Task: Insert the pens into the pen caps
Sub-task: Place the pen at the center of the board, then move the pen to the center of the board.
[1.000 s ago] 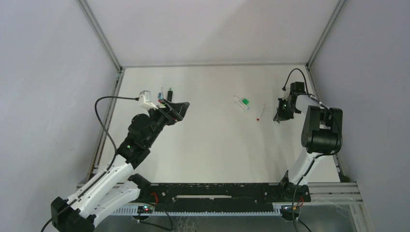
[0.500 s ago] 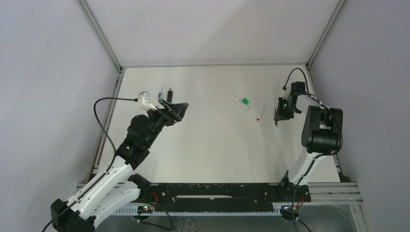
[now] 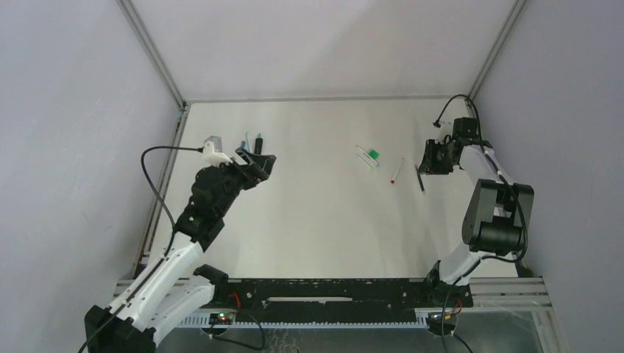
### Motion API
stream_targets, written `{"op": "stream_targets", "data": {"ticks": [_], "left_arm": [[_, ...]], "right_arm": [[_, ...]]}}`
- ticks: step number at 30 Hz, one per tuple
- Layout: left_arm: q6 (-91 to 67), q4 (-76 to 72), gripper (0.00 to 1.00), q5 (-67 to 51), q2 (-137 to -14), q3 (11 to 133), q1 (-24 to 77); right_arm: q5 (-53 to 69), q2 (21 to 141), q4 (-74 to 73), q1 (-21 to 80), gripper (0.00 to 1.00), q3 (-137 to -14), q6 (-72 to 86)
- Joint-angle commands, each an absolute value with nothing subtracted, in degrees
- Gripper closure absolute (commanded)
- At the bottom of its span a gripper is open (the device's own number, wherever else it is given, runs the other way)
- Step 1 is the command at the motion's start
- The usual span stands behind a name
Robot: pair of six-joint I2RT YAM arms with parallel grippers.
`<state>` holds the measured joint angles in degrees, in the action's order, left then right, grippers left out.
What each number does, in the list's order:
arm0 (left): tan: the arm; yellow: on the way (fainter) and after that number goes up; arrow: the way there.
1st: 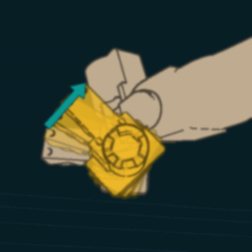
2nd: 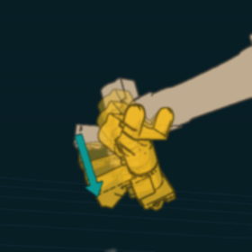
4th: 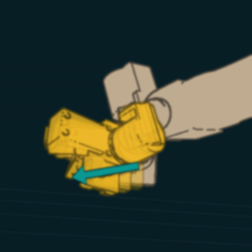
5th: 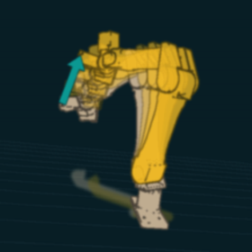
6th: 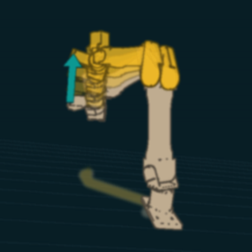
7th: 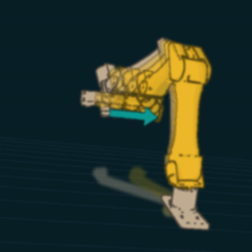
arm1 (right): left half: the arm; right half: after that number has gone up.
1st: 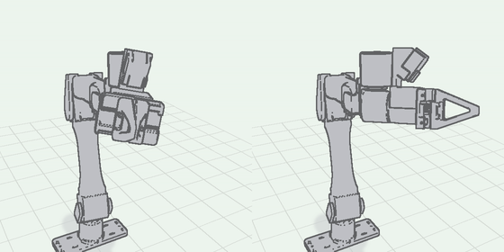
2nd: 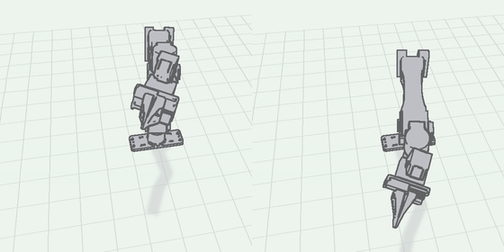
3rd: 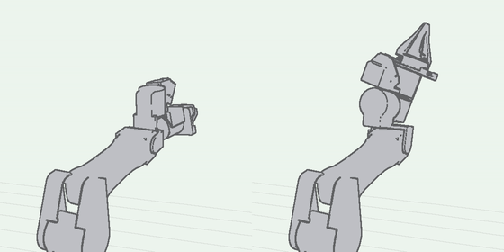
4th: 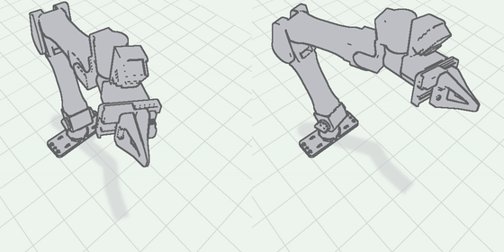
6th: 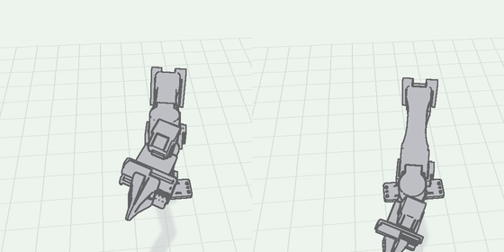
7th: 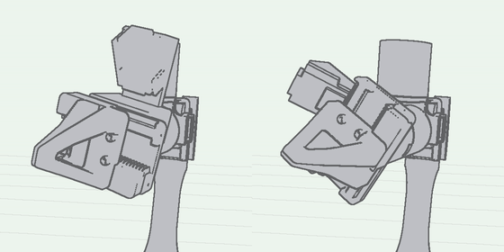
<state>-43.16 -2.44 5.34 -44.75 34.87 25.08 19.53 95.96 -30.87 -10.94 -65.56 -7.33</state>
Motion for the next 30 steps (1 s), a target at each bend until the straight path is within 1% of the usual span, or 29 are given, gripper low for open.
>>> {"op": "stream_targets", "data": {"ticks": [1, 7, 12, 13, 15, 17, 19, 20, 21, 23, 26, 30], "left_arm": [[-40.0, 0.4, 0.14, 0.6, -47.9, 40.8, 19.9], [-36.0, 2.9, 0.15, -2.9, -52.3, 45.6, 12.2], [-33.8, 2.1, 0.15, -6.6, -57.5, 49.8, 5.2], [-33.8, 1.5, 0.14, -7.4, -58.9, 50.4, 4.0], [-34.2, 0.3, 0.14, -9.3, -62.0, 51.6, 1.8], [-35.2, -1.6, 0.14, -11.1, -65.6, 53.2, 0.3], [-35.5, -1.3, 0.16, -12.3, -69.9, 55.7, -1.7], [-35.5, -0.6, 0.17, -12.1, -72.4, 58.2, -2.1], [-35.2, 2.4, 0.18, -11.5, -74.7, 60.4, -2.2], [-34.3, 7.9, 0.25, -9.8, -81.2, 65.3, -2.2], [-33.3, 16.5, 0.33, -7.5, -90.0, 73.7, -2.2], [-31.8, 23.1, 0.43, -6.2, -99.6, 82.3, -1.8]], "right_arm": [[28.0, 90.7, -35.6, -11.8, 0.61, -68.6, -13.7], [40.1, 88.0, -42.1, -11.9, 0.61, -76.6, -17.1], [49.0, 86.7, -44.1, -11.9, 0.61, -85.1, -17.2], [51.2, 86.7, -43.4, -11.9, 0.58, -86.2, -16.4], [58.1, 87.7, -40.6, -11.8, 0.45, -86.4, -15.2], [66.8, 90.9, -38.7, -11.8, 0.41, -86.1, -13.6], [70.2, 96.7, -43.4, -11.3, 0.39, -90.4, -12.8], [70.3, 98.4, -49.8, -10.6, 0.36, -93.0, -16.3], [68.7, 98.9, -52.5, -9.6, 0.35, -94.4, -19.6], [65.1, 97.5, -52.1, -7.7, 0.35, -92.6, -22.5], [64.4, 95.4, -46.9, -6.5, 0.36, -87.4, -19.9], [63.4, 95.1, -45.5, -5.1, 0.36, -84.2, -19.9]]}}
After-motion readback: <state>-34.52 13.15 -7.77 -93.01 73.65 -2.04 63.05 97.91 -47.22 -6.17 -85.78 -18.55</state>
